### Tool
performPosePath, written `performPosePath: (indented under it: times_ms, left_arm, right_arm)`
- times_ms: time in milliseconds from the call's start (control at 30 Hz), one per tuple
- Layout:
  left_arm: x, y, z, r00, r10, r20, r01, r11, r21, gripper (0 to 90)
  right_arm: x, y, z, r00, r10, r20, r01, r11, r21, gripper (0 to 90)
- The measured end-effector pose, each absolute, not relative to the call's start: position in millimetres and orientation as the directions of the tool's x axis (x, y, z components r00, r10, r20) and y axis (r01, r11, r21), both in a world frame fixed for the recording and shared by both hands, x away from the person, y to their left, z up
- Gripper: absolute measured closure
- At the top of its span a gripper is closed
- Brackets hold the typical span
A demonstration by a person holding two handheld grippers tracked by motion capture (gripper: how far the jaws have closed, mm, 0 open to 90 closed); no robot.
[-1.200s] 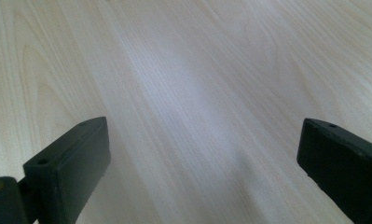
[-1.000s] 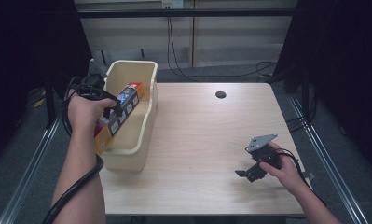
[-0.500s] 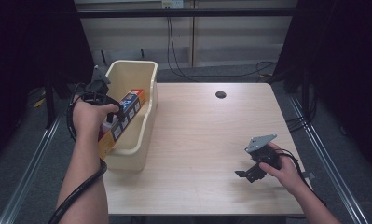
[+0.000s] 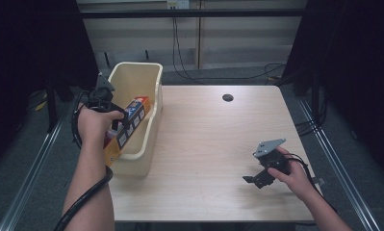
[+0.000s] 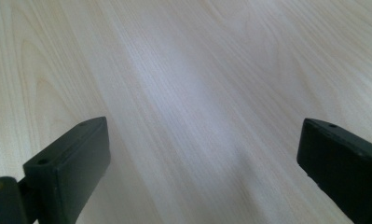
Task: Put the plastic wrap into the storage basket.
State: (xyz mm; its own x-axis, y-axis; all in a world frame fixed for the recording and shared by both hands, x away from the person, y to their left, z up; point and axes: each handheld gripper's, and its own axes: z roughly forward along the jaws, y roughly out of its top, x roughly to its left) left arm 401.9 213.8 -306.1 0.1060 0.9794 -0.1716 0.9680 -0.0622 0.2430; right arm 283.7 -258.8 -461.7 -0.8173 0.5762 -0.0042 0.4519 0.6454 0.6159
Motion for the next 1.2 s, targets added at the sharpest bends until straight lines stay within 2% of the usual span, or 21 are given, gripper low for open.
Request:
performPosePath:
  times_ms: [167,467,1200]
  left_arm:
    - [401.9,213.0,-310.0,0.088,0.977,-0.192,0.972,-0.043,0.23,40.5]
    - [402.4,209.7,-312.9,0.067,0.982,-0.178,0.976,-0.027,0.217,40.4]
    - [406.7,195.7,-316.1,0.067,0.994,-0.084,0.98,-0.05,0.193,38.2]
  right_arm:
    - [283.8,-258.8,-462.0,-0.817,0.577,-0.01,0.451,0.649,0.613,2.4]
    - [283.8,-258.9,-461.9,-0.818,0.575,-0.01,0.449,0.649,0.615,2.4]
    - [282.6,-259.0,-461.1,-0.812,0.583,-0.026,0.447,0.65,0.614,2.4]
